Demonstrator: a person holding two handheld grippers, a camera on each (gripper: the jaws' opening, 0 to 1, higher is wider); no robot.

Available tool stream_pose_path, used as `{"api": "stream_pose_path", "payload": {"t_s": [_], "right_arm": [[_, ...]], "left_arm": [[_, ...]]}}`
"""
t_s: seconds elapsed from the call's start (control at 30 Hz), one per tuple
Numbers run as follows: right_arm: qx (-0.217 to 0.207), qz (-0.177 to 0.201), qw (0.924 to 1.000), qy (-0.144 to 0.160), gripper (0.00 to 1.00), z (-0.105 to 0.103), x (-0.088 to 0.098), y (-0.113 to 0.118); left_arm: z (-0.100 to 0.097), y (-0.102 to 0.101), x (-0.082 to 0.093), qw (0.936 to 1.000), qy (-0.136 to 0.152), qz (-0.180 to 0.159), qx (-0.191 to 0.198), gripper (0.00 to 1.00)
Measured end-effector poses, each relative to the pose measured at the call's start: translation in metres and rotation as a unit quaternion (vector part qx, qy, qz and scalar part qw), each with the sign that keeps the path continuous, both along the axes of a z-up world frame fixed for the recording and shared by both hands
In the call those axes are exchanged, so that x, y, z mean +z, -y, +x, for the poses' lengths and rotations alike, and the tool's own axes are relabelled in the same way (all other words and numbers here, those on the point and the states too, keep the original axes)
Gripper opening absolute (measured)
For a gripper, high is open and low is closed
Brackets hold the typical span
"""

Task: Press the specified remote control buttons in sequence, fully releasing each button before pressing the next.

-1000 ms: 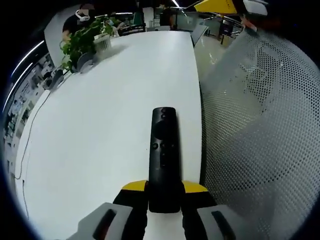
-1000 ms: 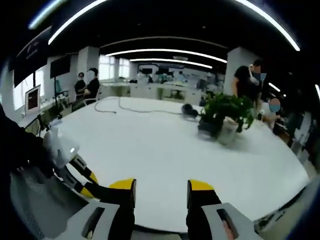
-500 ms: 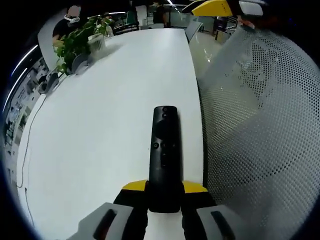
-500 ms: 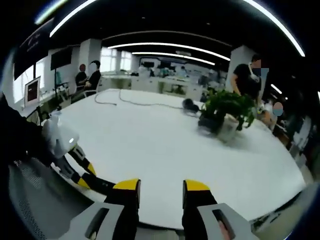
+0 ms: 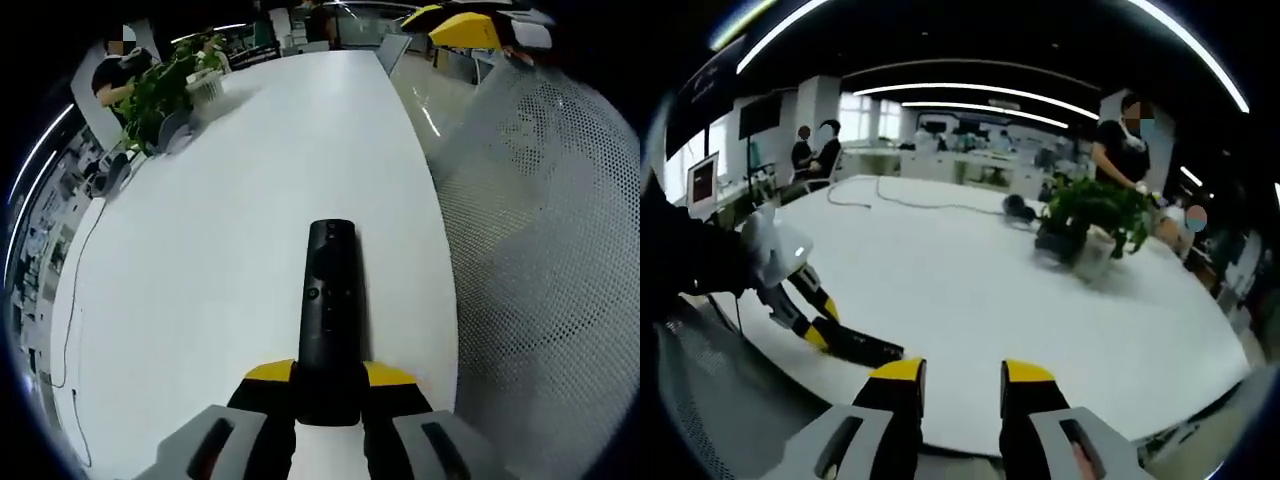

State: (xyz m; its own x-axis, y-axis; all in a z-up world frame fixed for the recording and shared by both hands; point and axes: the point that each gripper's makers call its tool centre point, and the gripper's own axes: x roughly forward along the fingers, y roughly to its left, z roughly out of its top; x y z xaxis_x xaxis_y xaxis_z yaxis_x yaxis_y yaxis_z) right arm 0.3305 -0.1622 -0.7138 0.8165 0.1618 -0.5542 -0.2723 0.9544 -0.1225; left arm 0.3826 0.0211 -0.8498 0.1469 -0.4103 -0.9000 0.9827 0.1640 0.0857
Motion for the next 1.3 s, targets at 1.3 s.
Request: {"api": "stream_pose_path", "payload": {"t_s": [1.3], "right_arm": [[0.0,-0.007,0.9998,-0.016,0.22,-0.002,-0.007,0.003]], "left_arm": [[0.128,-0.007,0.015,0.999,0.04,0.019,-0.001,0.23]]}}
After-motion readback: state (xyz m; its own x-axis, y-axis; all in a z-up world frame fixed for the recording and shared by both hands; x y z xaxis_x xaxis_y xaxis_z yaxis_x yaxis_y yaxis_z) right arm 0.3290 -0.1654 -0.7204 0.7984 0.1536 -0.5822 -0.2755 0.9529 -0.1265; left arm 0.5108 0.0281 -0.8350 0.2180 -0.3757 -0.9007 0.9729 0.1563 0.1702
